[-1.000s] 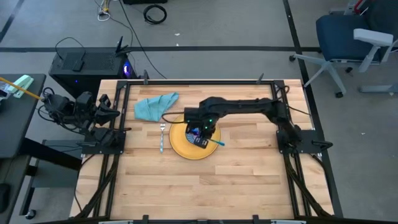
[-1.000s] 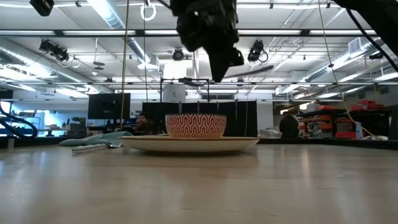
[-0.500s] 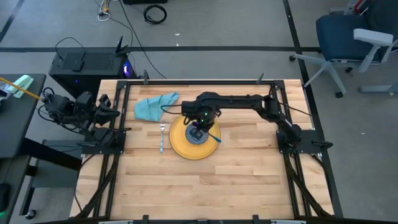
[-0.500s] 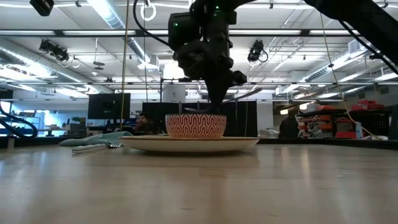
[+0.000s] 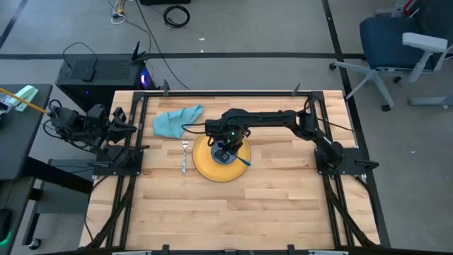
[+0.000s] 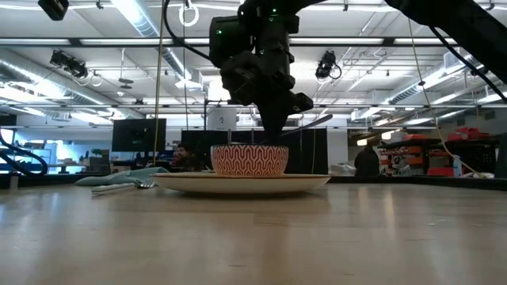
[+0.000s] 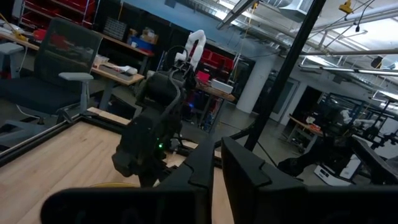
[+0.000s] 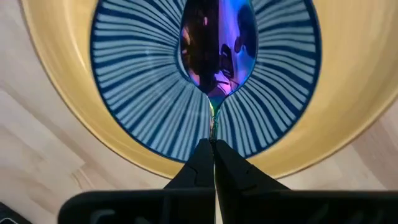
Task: Set table place
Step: Put the silver spoon into the blue and red bowl
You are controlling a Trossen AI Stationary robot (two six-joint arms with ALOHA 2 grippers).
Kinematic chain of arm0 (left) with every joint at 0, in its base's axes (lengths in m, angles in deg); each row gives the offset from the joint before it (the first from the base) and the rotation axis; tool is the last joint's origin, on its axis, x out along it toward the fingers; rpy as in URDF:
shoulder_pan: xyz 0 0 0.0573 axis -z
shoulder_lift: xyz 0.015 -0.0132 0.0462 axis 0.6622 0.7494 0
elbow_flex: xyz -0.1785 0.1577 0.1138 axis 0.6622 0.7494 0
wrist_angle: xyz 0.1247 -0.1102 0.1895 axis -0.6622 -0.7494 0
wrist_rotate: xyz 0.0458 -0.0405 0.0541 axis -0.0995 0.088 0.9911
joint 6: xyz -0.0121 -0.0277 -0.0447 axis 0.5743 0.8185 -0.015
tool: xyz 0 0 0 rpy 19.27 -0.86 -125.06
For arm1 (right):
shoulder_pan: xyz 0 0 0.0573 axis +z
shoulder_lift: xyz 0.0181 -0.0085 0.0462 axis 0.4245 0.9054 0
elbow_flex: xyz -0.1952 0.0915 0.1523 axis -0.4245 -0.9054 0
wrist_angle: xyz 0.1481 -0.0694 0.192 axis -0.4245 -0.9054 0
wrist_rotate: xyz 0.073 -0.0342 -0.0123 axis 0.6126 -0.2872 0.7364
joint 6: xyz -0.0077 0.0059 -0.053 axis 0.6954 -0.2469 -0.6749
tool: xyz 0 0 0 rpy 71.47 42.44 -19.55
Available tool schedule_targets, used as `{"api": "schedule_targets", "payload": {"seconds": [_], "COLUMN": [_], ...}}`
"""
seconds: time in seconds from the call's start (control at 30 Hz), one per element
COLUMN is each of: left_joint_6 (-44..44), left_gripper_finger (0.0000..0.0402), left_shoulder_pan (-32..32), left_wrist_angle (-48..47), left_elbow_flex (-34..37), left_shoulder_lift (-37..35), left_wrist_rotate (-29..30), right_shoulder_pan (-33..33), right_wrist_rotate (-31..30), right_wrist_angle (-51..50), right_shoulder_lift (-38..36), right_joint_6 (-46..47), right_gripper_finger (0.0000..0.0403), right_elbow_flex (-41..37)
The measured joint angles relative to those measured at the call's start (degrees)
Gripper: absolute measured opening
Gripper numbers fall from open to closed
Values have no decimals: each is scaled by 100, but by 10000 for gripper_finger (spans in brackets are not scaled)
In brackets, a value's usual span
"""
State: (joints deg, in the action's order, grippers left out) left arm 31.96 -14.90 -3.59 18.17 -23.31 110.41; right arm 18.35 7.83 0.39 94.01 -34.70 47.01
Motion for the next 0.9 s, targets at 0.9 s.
{"api": "schedule_targets", "payload": {"seconds": [0.9], "left_joint_6": [4], "left_gripper_finger": [32], "left_shoulder_pan": [0], "left_wrist_angle": [0], "left_elbow_flex": [0], "left_shoulder_lift": [0], "left_wrist_rotate": [0], "right_shoulder_pan": [93], "right_wrist_rotate": [59], "right_wrist_angle": [206], "right_shoulder_lift": [51], "right_joint_6": [-6], "right_gripper_finger": [11], "right_elbow_flex": [-7]}}
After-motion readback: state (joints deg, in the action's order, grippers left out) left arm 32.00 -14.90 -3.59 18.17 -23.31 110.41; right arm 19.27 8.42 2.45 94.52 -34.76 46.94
